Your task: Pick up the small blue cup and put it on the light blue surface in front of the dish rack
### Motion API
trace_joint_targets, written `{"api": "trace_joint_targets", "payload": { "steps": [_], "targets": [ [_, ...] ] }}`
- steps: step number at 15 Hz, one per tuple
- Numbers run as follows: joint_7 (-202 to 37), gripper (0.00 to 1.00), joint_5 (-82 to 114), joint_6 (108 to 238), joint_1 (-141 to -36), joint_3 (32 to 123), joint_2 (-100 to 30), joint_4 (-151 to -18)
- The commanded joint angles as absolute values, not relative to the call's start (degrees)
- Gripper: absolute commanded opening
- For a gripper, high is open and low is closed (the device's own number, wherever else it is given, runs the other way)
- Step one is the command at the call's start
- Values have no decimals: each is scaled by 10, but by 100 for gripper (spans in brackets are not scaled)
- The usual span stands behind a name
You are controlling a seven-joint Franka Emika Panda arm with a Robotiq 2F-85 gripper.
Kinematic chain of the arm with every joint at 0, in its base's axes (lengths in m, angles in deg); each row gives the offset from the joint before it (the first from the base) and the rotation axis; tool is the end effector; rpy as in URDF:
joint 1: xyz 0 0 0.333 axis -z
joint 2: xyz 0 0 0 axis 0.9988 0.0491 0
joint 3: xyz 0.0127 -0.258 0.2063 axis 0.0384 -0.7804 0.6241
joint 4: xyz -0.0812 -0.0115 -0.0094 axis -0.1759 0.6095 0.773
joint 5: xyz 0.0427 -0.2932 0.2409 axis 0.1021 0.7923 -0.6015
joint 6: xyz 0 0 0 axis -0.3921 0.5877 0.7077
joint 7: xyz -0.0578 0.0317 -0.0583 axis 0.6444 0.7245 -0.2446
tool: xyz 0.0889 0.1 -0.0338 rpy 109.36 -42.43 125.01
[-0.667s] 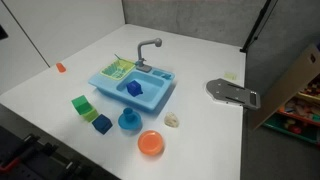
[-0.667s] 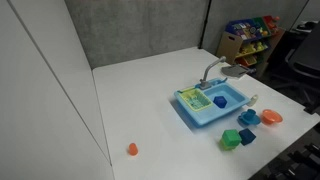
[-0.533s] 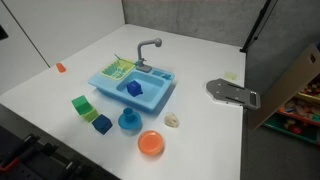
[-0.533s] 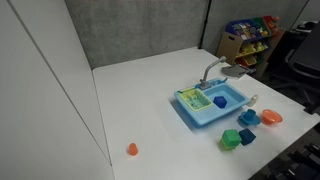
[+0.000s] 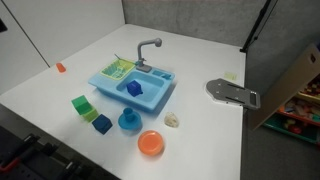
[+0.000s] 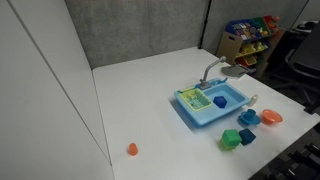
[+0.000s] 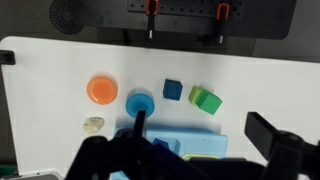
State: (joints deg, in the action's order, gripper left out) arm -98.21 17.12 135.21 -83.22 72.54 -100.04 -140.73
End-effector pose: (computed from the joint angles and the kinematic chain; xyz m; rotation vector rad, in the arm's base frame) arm 0.2605 -0.0731 0.4820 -3.0819 -0.0495 0.0783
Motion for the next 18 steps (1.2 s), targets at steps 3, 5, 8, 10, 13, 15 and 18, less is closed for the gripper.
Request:
{"api": "trace_joint_targets", "payload": {
  "steps": [3,5,8,10,13,15,18],
  "targets": [
    [-983,100,174,1294,-833,725,-944,-1308],
    [-984,100,173,1278,-835,723,-919,-1271],
    [-985,100,167,1273,-837,720,-872,-1221],
    [-984,100,162,1283,-837,720,-839,-1196],
    [-989,100,150,1297,-839,719,-791,-1168],
    [-993,100,137,1308,-840,718,-756,-1152],
    [-985,100,115,1326,-837,721,-702,-1129]
  ]
}}
